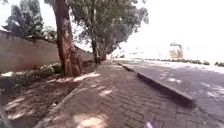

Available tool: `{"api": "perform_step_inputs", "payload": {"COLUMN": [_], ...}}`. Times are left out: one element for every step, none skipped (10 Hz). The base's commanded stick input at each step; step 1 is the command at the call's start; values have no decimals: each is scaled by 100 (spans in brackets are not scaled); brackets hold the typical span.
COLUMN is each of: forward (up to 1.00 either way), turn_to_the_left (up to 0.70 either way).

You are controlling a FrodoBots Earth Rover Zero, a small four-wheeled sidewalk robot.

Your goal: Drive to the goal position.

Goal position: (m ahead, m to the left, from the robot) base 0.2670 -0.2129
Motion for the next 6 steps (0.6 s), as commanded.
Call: {"api": "perform_step_inputs", "payload": {"forward": [70,70,70,70,70,70], "turn_to_the_left": [0,0,0,0,0,0]}}
